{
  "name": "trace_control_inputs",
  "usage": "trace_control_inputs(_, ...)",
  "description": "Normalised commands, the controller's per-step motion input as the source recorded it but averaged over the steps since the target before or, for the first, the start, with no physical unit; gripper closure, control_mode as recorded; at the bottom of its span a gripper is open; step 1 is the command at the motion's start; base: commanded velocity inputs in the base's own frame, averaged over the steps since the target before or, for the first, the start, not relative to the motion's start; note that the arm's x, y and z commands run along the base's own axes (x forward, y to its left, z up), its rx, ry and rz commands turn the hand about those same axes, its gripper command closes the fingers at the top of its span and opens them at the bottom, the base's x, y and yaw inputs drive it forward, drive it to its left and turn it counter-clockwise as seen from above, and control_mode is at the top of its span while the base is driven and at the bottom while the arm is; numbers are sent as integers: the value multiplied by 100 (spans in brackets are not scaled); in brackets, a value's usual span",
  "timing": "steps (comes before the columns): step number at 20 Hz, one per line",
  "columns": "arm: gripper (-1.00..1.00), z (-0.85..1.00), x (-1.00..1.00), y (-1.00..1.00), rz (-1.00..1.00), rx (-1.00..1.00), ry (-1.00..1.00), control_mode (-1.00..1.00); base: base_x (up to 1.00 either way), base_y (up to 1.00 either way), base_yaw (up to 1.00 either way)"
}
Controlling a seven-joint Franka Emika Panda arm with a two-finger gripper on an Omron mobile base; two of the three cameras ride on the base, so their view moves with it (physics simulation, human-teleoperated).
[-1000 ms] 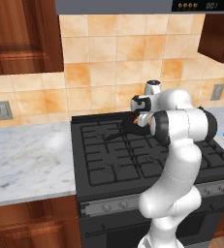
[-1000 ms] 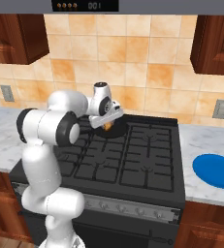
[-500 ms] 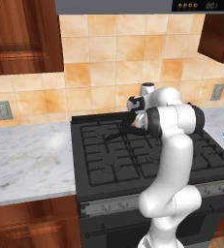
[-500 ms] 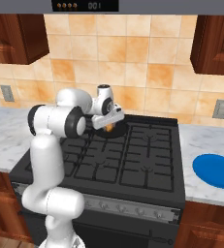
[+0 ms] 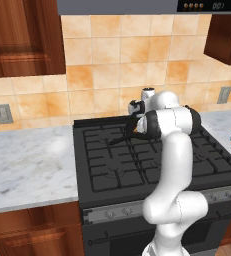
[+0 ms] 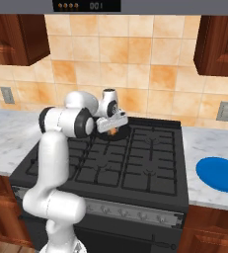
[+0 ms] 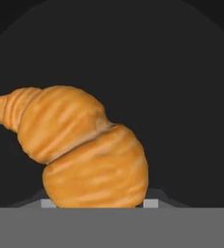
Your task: Pick the croissant and place it on the pan. Then turn on the stove to warm the croissant.
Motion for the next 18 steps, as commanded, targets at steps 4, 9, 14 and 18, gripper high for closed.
trace_control_inputs(4, 100, -20, 26, 0, 0, 0, 4, -100, 0, 0, 0)
trace_control_inputs(9, -100, -6, 14, 7, 0, 0, 2, -100, 0, 0, 0)
trace_control_inputs(14, -100, 0, -25, 0, -3, 0, -23, -100, 0, 0, 0)
trace_control_inputs(18, -100, 5, -47, 0, -8, 0, -41, -100, 0, 0, 0)
